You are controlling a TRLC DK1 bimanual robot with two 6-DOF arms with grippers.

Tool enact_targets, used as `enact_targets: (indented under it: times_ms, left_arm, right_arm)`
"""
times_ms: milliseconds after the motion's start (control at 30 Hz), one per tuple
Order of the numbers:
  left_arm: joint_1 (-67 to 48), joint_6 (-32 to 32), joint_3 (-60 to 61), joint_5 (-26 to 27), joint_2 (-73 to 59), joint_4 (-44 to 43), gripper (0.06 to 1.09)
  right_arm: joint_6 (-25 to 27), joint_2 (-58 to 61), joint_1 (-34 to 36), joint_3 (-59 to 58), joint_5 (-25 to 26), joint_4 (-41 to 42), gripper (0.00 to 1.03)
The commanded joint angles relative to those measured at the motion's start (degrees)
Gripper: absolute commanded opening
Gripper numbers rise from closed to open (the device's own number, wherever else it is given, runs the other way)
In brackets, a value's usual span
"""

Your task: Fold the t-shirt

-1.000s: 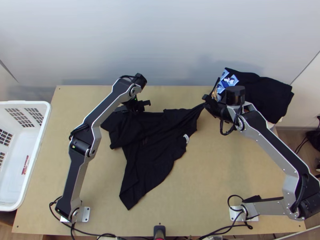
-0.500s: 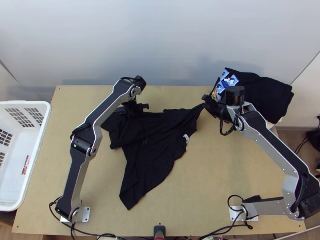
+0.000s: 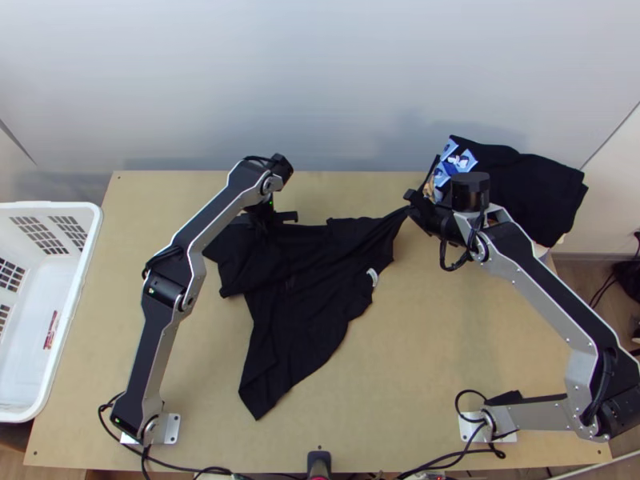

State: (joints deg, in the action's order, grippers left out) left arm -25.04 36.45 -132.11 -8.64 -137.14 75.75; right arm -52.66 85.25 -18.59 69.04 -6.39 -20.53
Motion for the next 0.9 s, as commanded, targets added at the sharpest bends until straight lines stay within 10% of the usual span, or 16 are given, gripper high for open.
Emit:
enact_targets:
  times_ms: [0,167,367,867]
  left_arm:
    - [1.9,-0.5,0.0,-0.1,1.9,0.0,0.10]
    - [5.9,-4.3,0.0,-0.1,6.8,-0.5,0.10]
    - [12.9,-10.3,0.5,-3.3,15.5,-2.5,0.10]
    - [27.0,-21.6,3.2,-5.0,37.4,-25.3,0.09]
  right_arm:
    - [0.1,-0.2,0.3,-0.1,0.1,0.1,0.03]
    - [4.4,-0.2,2.0,0.8,1.6,0.1,0.03]
    - [34.2,-0.5,-1.4,3.7,15.4,0.7,0.03]
    - [40.3,4.1,2.2,29.3,19.0,-0.7,0.03]
